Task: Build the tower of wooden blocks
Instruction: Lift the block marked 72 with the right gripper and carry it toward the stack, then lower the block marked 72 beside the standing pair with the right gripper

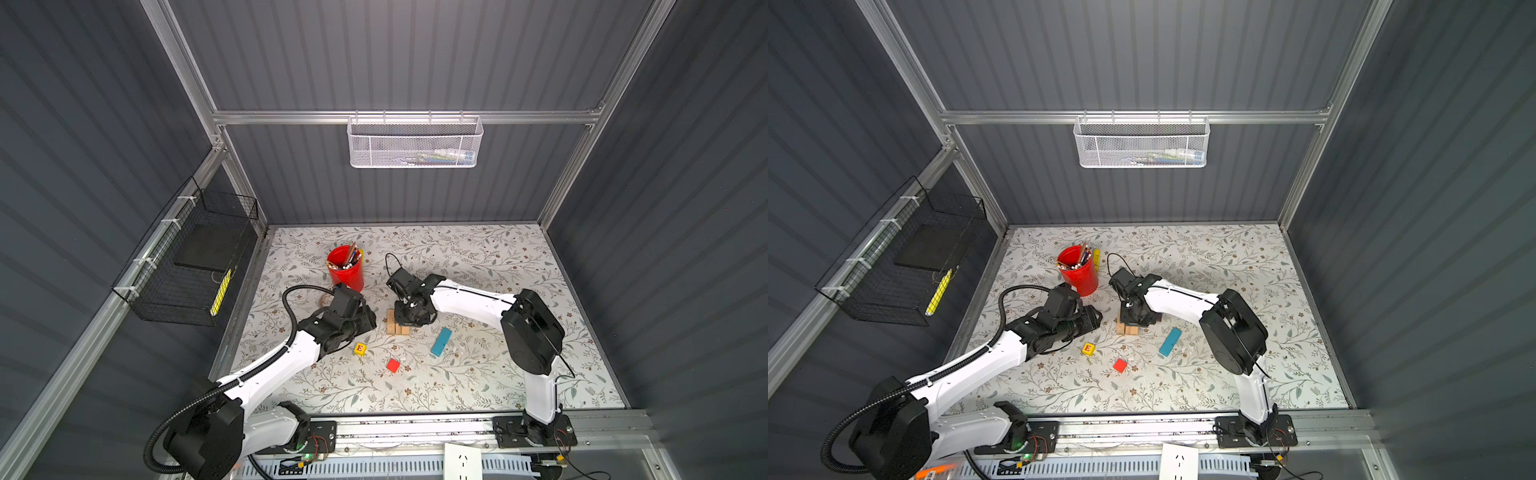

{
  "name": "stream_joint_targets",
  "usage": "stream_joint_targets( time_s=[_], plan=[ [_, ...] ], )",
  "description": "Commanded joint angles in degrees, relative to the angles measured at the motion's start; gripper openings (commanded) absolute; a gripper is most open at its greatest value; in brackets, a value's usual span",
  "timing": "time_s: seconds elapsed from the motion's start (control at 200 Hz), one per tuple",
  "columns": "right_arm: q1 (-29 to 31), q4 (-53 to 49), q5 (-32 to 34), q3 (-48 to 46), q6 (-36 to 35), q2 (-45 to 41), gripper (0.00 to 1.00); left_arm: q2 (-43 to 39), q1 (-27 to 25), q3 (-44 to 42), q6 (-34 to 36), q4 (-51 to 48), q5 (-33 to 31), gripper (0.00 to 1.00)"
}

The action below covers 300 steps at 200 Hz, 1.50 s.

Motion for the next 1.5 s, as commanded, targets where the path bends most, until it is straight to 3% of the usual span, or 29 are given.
stream_joint_targets(
  time_s=[0.0,0.53,1.111,1.496],
  plan=[
    [-0.22,-0.61,1.51,2.21,0.92,1.56,0.16,0.50,0.22,-0.42,1.19,-1.05,0.65,0.62],
    [-0.35,0.27,1.06,3.20,0.89,3.68,0.19,1.42,0.22,-0.19,1.01,-0.93,1.20,0.62],
    [-1.14,2.23,-1.91,2.71,1.05,3.78,0.34,2.19,0.22,0.24,1.27,-0.75,1.64,0.61],
    [-2.57,8.09,-6.19,-3.72,2.73,-3.16,0.39,2.17,0.22,0.03,1.48,0.01,2.37,0.59]
  ],
)
